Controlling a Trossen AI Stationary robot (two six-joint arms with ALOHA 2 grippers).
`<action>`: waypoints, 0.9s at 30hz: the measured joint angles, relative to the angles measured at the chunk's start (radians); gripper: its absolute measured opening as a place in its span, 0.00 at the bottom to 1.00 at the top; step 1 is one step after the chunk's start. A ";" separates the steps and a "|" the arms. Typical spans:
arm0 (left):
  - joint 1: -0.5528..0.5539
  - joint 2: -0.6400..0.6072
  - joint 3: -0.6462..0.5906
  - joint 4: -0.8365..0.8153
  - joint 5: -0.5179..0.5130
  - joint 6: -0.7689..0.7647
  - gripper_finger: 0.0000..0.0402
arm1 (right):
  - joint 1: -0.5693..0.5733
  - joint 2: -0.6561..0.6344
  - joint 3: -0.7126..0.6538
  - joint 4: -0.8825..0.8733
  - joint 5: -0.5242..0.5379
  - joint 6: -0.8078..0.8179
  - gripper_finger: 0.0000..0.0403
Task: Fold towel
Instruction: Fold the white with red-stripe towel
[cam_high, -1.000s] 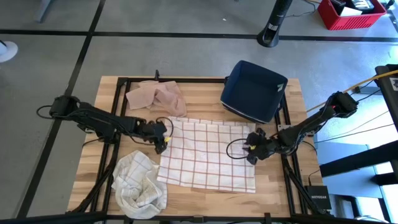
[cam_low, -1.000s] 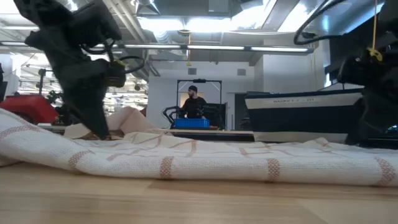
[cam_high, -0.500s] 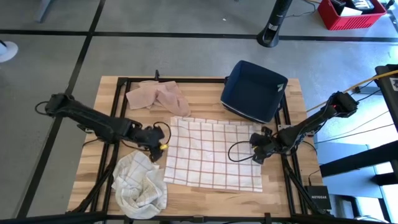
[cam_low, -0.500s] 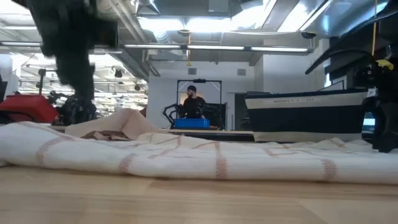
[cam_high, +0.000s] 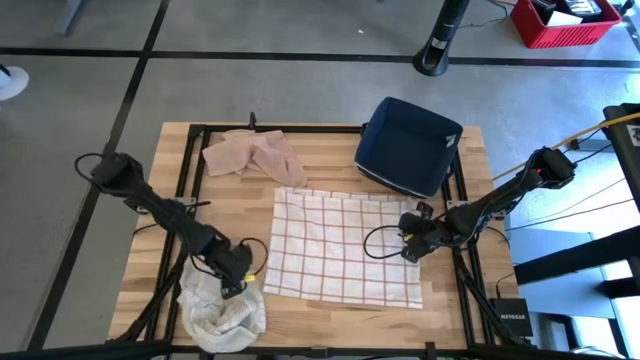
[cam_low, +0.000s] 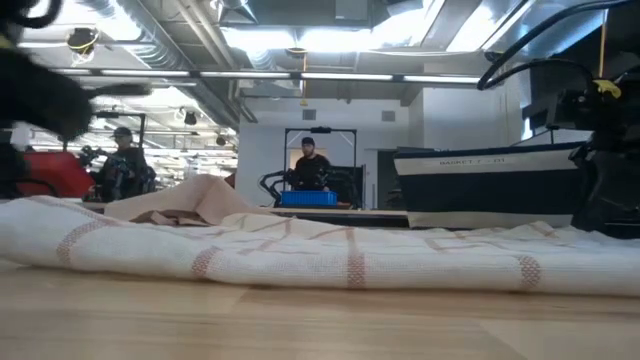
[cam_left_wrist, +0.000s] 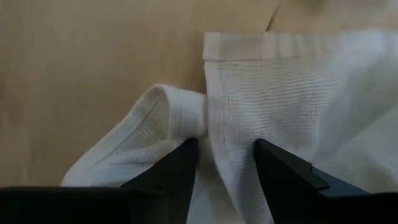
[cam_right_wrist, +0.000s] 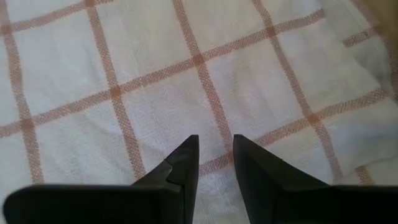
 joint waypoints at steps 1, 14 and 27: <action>-0.015 -0.003 0.001 -0.042 0.027 -0.036 0.40 | 0.000 0.000 0.000 0.000 0.000 0.000 0.25; 0.094 -0.218 0.132 -0.163 -0.585 0.094 0.40 | 0.000 0.027 -0.017 0.194 0.136 -0.053 0.25; 0.380 0.078 -0.052 0.339 -0.391 0.511 0.40 | 0.000 0.224 -0.045 0.374 0.102 -0.178 0.25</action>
